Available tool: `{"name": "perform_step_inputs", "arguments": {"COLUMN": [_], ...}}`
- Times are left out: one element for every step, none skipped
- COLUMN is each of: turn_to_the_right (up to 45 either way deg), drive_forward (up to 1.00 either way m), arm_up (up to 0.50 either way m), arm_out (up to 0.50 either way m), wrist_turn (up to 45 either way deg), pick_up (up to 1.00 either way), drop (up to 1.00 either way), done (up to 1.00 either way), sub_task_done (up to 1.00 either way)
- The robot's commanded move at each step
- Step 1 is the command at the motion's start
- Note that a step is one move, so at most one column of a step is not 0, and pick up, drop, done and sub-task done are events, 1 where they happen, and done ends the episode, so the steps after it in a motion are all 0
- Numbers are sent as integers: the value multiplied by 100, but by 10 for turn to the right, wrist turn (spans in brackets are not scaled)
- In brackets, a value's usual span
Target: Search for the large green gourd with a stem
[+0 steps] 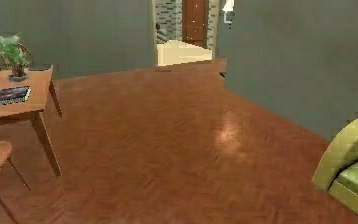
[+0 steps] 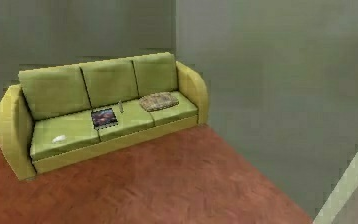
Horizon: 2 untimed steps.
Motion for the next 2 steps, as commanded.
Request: {"name": "perform_step_inputs", "arguments": {"turn_to_the_right": [0,0], "drive_forward": [100,100], "arm_up": [0,0], "arm_out": [0,0], "wrist_turn": [0,0], "pick_up": [0,0], "drop": [0,0], "done": [0,0], "sub_task_done": [0,0]}}
